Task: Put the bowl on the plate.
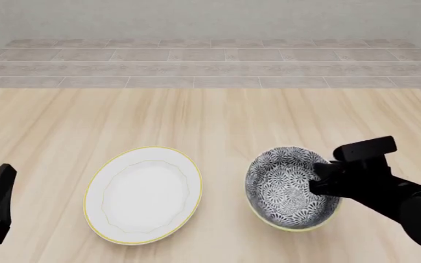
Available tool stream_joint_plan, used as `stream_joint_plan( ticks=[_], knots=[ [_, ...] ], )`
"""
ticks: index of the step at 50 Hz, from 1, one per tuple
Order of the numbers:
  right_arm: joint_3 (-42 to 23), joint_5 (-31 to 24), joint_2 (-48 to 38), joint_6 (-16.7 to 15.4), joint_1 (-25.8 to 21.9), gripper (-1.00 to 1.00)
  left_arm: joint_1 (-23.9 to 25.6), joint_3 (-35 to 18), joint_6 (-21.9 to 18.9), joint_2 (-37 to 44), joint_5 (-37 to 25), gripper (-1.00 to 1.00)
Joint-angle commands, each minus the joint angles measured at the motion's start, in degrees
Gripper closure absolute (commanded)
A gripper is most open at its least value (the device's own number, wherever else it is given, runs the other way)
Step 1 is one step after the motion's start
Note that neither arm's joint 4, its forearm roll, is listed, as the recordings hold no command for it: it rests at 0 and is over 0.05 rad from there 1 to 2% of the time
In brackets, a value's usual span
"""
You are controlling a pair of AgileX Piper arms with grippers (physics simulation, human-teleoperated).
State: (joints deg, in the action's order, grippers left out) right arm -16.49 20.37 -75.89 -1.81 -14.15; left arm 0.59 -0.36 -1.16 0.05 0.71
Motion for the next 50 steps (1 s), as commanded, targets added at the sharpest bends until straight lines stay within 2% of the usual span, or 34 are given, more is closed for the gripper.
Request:
stream_joint_plan(
  ticks=[1,17,20,29,30,31,32,39,50],
  knots=[
    [-1.0,-1.9,1.8,0.8,0.4,1.00,0.0,0.0,0.0,0.0,0.1,-1.00],
    [-2.0,-4.6,5.0,1.6,-0.4,1.00,-0.2,0.0,-0.1,0.0,0.2,-1.00],
    [-2.2,-5.7,6.0,2.7,-1.6,1.00,-0.2,0.0,-0.1,0.0,0.2,-1.00],
    [-2.5,-7.4,8.1,3.1,-2.7,1.00,-0.3,0.0,0.0,0.0,0.4,-1.00],
    [-13.3,-18.8,9.9,3.7,-3.3,1.00,-0.3,0.0,0.0,0.0,0.4,-1.00],
    [-17.2,-24.0,9.8,4.0,-3.3,1.00,-0.3,0.0,0.0,0.0,0.5,-1.00],
    [-18.9,-25.1,9.1,4.4,-3.5,1.00,-0.3,0.0,0.0,0.0,0.4,-1.00],
    [-20.2,-25.1,7.2,6.1,-4.5,1.00,-0.2,0.0,-0.1,0.0,0.4,-1.00],
    [-24.4,-28.3,5.2,9.1,-7.2,1.00,-0.2,0.0,-0.1,0.0,0.6,-1.00]
  ],
)
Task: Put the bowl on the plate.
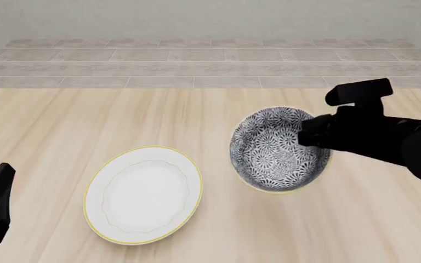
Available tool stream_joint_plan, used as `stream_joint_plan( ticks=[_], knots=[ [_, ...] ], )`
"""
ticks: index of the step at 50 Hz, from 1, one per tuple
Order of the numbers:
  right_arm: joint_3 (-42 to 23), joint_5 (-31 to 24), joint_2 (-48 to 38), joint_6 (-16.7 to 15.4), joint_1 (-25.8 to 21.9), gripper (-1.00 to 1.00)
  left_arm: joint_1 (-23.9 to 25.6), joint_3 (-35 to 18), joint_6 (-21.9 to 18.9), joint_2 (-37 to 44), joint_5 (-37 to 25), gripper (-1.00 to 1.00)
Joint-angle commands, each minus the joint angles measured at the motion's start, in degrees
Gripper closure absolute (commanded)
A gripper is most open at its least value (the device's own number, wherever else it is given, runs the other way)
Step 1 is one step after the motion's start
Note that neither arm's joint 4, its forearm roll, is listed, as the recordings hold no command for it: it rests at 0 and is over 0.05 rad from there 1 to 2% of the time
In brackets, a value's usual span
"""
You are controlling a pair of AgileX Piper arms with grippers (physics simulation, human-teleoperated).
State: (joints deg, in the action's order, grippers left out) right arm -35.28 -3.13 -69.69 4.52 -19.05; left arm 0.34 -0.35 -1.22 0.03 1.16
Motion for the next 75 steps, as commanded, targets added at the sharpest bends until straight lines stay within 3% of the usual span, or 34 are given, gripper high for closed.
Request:
stream_joint_plan(
  ticks=[1,9,12,23,24,40,75],
  knots=[
    [-5.6,-4.8,-1.0,2.8,-2.3,1.00,0.1,0.0,0.0,0.0,0.1,-1.00],
    [-7.8,-6.0,-2.7,4.6,-3.9,1.00,-0.1,0.0,0.0,0.0,0.3,-1.00],
    [-8.6,-6.6,-3.4,6.6,-5.6,1.00,0.0,0.0,0.0,0.0,0.3,-1.00],
    [-10.3,-7.6,-3.8,7.8,-7.1,1.00,0.1,0.0,0.0,0.0,0.2,-1.00],
    [-10.5,-7.8,-4.0,9.2,-8.3,1.00,0.1,0.0,0.0,0.0,0.2,-1.00],
    [-14.4,-8.8,-5.6,9.9,-10.2,1.00,0.1,0.0,-0.1,0.0,0.1,-1.00],
    [-21.2,-8.6,-12.3,15.3,-16.5,1.00,0.1,0.0,-0.5,0.0,0.8,-1.00]
  ],
)
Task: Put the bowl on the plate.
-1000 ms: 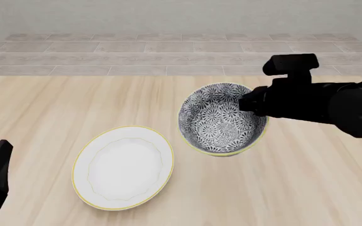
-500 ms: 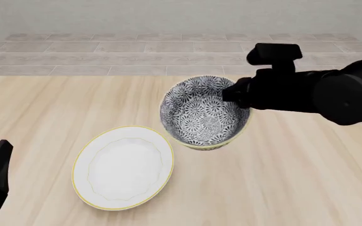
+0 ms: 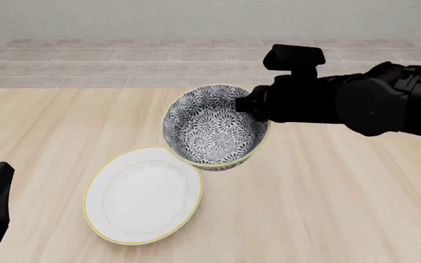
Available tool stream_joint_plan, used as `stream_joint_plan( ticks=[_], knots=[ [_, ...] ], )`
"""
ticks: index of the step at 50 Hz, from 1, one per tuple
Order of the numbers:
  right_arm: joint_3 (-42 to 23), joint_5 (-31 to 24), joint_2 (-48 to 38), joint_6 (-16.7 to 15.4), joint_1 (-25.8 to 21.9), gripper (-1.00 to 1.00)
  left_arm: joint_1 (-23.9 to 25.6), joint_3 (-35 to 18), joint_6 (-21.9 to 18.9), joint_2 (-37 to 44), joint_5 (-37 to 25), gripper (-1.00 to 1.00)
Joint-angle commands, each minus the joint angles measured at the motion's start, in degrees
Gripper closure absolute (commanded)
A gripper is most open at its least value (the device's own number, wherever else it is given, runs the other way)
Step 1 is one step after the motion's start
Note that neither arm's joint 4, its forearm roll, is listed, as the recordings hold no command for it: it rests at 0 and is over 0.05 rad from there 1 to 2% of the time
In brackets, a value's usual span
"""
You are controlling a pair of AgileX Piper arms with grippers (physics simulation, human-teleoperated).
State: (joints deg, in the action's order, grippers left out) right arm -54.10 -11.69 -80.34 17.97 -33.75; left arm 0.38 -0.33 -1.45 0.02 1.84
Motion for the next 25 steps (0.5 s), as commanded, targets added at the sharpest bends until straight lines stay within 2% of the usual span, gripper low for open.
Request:
stream_joint_plan(
  ticks=[1,25],
  knots=[
    [-2.5,0.0,-1.8,2.0,-2.0,1.00,0.0,0.0,-0.3,0.0,0.1,-1.00],
    [-6.7,0.9,-8.5,6.3,-5.2,1.00,-0.1,0.0,-0.3,0.0,0.6,-1.00]
  ],
)
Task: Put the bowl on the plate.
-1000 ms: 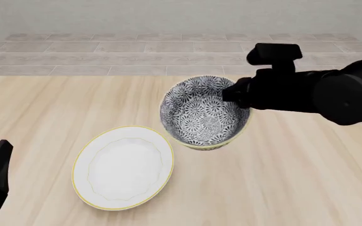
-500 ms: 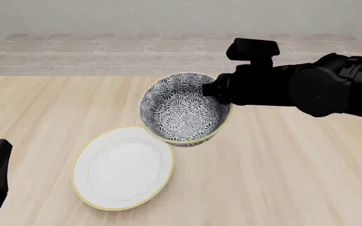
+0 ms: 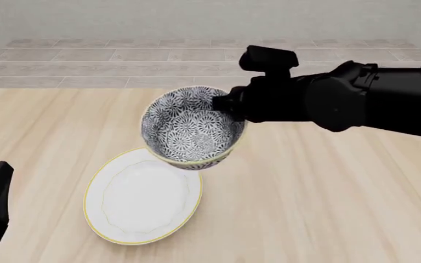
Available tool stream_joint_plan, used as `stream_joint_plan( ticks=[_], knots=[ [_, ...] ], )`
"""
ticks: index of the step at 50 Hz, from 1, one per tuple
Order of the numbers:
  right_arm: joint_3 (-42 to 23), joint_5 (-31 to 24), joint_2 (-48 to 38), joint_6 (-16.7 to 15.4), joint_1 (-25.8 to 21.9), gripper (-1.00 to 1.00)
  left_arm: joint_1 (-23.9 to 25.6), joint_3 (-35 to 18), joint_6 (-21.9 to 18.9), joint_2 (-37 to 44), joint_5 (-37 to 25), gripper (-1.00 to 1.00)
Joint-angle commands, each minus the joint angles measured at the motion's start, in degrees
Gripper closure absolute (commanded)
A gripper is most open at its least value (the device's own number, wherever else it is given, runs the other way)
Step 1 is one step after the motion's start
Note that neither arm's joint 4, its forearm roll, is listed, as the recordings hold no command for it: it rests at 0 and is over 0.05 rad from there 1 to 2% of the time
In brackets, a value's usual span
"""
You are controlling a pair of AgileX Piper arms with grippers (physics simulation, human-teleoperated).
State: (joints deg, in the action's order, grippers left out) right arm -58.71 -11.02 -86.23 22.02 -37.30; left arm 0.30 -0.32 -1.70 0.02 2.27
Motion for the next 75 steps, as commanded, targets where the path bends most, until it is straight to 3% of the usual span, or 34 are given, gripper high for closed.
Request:
stream_joint_plan(
  ticks=[1,36,75],
  knots=[
    [-2.4,0.2,-2.8,2.2,-1.8,1.00,-0.1,0.0,0.0,0.0,0.2,-1.00],
    [-6.0,1.7,-9.1,4.7,-6.5,1.00,0.1,0.0,0.1,0.0,0.3,-1.00],
    [-4.6,9.6,-17.4,7.9,-10.7,1.00,0.3,0.0,0.0,0.0,0.7,-1.00]
  ],
)
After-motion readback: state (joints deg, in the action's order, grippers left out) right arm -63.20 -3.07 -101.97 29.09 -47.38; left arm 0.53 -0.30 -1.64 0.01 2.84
